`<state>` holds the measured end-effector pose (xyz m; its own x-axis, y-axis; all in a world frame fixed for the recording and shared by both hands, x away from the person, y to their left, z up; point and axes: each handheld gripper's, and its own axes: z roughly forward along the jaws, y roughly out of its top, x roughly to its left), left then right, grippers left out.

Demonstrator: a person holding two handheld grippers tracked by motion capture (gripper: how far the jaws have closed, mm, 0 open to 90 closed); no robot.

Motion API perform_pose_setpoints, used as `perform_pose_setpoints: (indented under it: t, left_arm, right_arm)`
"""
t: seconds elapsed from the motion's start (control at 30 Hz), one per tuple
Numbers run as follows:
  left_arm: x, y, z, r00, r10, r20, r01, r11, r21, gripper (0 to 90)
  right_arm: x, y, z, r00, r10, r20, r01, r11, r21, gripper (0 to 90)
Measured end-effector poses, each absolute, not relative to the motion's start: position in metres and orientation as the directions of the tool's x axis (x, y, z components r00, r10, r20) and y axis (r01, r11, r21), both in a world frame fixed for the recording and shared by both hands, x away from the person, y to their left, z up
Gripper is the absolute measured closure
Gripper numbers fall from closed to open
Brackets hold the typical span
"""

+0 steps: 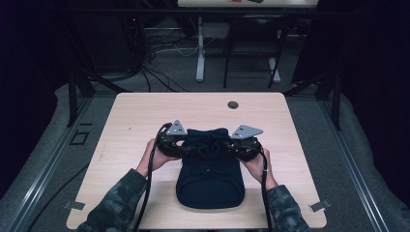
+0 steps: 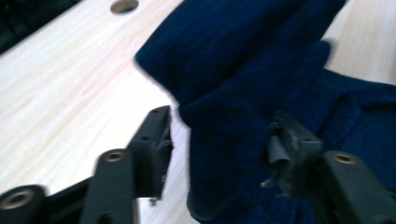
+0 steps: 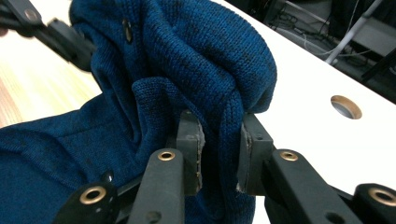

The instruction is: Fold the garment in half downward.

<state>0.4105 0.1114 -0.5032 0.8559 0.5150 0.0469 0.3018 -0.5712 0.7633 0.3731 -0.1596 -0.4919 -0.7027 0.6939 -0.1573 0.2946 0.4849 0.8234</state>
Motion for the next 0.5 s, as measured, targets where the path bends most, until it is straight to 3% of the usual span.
perform_pose_setpoints:
  t: [0.07,0.17,0.3,0.5]
  left_arm:
    - [0.411,0.11,-0.506,0.857,0.513,0.05,0.299,-0.573,0.763,43.5]
    - [0.407,0.106,-0.503,0.862,0.5,0.082,0.26,-0.576,0.775,65.0]
    - [0.401,0.103,-0.498,0.863,0.484,0.144,0.208,-0.6,0.773,70.1]
    - [0.394,0.099,-0.497,0.857,0.471,0.207,0.156,-0.621,0.768,70.9]
  right_arm:
    - [0.372,-0.16,-0.492,-0.707,0.688,-0.161,0.289,0.489,0.823,73.7]
    - [0.37,-0.162,-0.493,-0.71,0.684,-0.165,0.287,0.495,0.82,72.5]
    - [0.368,-0.168,-0.495,-0.718,0.682,-0.141,0.306,0.491,0.815,69.6]
    - [0.363,-0.171,-0.497,-0.728,0.671,-0.141,0.314,0.508,0.802,66.8]
